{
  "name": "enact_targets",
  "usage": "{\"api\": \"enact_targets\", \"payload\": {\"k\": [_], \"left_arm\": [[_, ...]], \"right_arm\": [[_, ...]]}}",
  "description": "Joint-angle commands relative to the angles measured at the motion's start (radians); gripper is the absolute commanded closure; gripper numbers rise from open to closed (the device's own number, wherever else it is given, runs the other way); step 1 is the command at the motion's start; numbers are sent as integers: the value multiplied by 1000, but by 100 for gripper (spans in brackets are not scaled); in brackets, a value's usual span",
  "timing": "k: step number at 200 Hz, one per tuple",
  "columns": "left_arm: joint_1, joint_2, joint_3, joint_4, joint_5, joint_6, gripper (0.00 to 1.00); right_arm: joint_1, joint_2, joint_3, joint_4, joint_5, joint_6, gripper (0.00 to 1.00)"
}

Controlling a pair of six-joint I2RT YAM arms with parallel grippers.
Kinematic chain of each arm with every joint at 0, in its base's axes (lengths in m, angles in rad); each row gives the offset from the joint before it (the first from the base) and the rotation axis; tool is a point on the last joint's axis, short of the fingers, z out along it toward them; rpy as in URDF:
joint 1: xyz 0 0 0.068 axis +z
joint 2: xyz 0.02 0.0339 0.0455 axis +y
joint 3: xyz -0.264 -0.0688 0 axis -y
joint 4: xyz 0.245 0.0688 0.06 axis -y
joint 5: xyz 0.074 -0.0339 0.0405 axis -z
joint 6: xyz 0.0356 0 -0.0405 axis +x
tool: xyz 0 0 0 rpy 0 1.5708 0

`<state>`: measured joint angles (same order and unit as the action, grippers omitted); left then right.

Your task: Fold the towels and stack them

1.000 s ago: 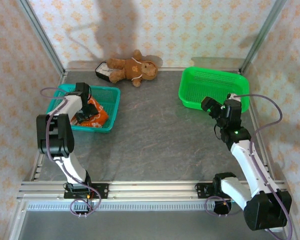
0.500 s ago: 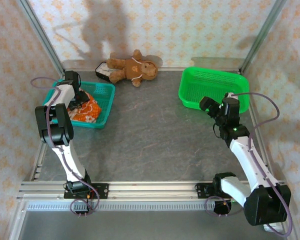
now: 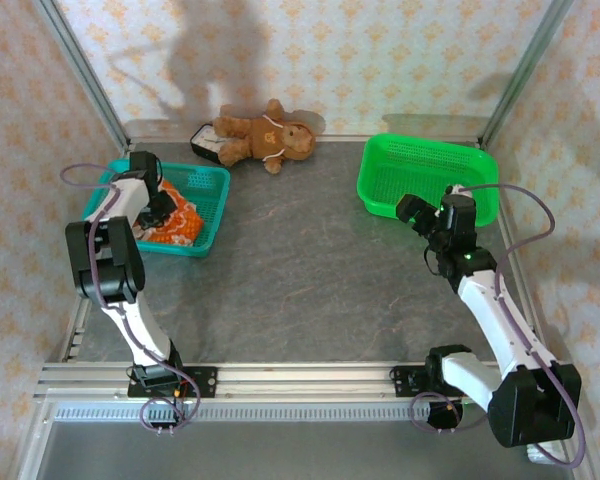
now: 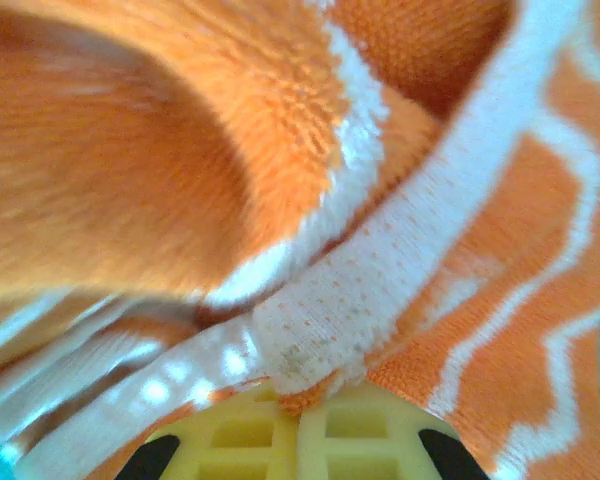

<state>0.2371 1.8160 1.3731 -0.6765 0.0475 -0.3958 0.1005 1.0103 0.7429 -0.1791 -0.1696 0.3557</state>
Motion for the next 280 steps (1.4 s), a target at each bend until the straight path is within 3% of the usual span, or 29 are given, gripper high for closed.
{"api": "enact_targets", "payload": {"k": [1, 47, 108, 193, 242, 280], "left_arm": [[-20, -143, 7, -43, -28, -29, 100], [-72, -323, 86, -115, -24, -61, 100], [-190, -423, 392, -181, 15, -105, 100], [-461, -311, 882, -182, 98, -115, 100], [-611, -212, 914, -75, 199, -177, 100], [-661, -70, 1051, -100, 146, -173, 100]], "right_arm": [[8, -26, 7, 23, -10, -13, 1], [13, -57, 7, 13, -5, -10, 1], [22, -65, 17, 7, -33, -1, 1], [30, -77, 28, 0, -20, -3, 1], [29, -46, 45, 4, -24, -14, 1], [29, -26, 46, 16, -27, -12, 1]]}}
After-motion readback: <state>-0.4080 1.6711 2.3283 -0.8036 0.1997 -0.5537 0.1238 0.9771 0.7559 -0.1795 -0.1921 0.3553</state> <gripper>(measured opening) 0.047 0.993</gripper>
